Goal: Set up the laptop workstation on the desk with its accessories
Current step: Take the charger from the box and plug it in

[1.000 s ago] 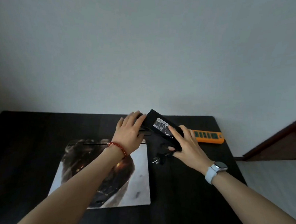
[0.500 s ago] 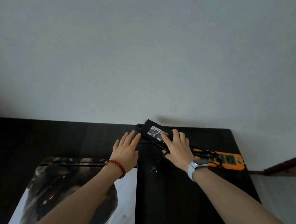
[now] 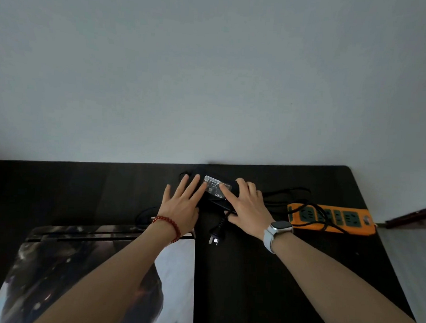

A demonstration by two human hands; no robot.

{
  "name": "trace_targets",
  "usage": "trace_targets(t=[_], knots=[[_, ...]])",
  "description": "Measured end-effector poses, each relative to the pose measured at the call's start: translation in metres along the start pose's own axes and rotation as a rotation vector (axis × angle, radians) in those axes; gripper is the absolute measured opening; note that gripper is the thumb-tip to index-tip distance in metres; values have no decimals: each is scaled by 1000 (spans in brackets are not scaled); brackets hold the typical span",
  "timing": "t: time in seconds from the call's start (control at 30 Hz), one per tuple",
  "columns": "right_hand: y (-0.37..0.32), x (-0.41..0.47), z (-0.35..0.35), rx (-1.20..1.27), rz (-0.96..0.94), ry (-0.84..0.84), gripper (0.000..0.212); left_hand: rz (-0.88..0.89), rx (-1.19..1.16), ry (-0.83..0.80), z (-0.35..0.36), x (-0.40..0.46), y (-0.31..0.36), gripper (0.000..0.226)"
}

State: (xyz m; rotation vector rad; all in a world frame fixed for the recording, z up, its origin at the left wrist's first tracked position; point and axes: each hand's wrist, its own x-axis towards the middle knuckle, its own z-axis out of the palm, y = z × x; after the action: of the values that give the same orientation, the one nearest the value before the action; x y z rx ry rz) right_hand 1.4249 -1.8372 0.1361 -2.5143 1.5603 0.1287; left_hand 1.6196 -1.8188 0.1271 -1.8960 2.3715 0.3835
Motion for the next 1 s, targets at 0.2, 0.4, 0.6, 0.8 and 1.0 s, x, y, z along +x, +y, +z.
trace_targets(t=[0.2, 0.4, 0.6, 0.8, 1.0], knots=[[9, -4, 10, -25, -63, 27, 68, 16, 15, -32, 16, 13, -3, 62], [14, -15, -7, -9, -153, 97, 59, 3, -19, -25, 19, 8, -4, 59], [37, -36, -55, 768, 118, 563, 30, -63, -38, -8, 4, 10, 23, 53], [92, -51, -112, 1759, 755, 834, 24, 61, -160, -13, -21, 22, 86, 56], [137, -85, -128, 2281, 939, 947, 29, 235, -202, 71, -37, 29, 138, 45]])
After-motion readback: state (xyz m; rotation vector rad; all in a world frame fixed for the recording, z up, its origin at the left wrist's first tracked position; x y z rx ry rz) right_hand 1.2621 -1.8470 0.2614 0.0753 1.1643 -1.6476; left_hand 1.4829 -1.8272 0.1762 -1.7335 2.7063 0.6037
